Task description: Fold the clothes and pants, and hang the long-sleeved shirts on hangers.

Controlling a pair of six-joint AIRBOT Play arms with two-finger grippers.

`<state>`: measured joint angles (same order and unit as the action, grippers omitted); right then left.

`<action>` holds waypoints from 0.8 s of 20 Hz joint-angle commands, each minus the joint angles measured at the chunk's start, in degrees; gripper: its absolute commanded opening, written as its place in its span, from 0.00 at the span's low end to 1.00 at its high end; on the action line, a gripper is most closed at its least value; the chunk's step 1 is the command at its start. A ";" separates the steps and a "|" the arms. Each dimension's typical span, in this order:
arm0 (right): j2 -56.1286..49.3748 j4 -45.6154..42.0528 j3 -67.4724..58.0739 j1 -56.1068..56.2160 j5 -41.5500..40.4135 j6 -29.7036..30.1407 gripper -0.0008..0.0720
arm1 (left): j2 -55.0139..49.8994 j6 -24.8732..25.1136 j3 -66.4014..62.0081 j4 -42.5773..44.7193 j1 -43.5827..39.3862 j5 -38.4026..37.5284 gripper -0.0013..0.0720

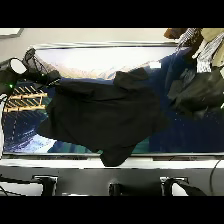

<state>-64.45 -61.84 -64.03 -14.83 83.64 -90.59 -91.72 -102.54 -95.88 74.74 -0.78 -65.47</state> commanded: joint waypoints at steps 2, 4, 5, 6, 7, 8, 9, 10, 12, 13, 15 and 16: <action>14.25 10.67 30.23 6.45 -6.67 -2.67 0.86 | 0.00 0.02 -0.04 0.02 -0.02 -0.52 0.04; 17.86 13.51 39.06 12.83 -11.63 -6.21 0.86 | 0.00 0.02 -0.04 0.02 -0.02 -0.52 0.04; 18.38 15.08 42.40 16.26 -14.45 -7.87 0.86 | 0.00 0.02 -0.04 0.04 -0.02 -0.55 0.04; 18.23 16.68 44.68 19.43 -17.57 -8.94 0.86 | 0.00 0.02 -0.04 0.04 -0.02 -0.52 0.04; 17.94 18.69 46.40 22.47 -21.31 -9.33 0.86 | 0.00 0.02 -0.04 0.04 -0.02 -0.52 0.04; 17.22 21.07 47.41 25.53 -25.44 -9.31 0.86 | 0.00 0.02 -0.04 0.04 -0.02 -0.52 0.04; 15.93 23.21 47.63 28.24 -29.27 -9.27 0.86 | -0.02 0.02 -0.04 0.04 -0.02 -0.52 0.04; 14.27 25.46 47.63 30.53 -32.54 -8.92 0.86 | -0.04 0.02 -0.04 0.04 -0.02 -0.52 0.04; 9.79 30.32 47.60 34.07 -37.13 -6.05 0.85 | -0.04 0.02 -0.04 0.07 -0.02 -0.50 0.04; 7.41 33.11 47.60 35.08 -37.83 -3.50 0.81 | -0.04 0.02 -0.04 0.07 -0.02 -0.50 0.04; 3.80 37.18 47.60 35.85 -39.19 0.39 0.71 | -0.04 0.02 -0.04 0.07 -0.02 -0.50 0.04; 2.67 37.88 47.60 35.85 -40.30 1.60 0.63 | -0.04 0.02 -0.04 0.07 -0.02 -0.52 0.04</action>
<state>-57.45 -30.48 -16.95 18.79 48.49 -93.86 -91.72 -102.54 -95.88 74.76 -0.80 -66.00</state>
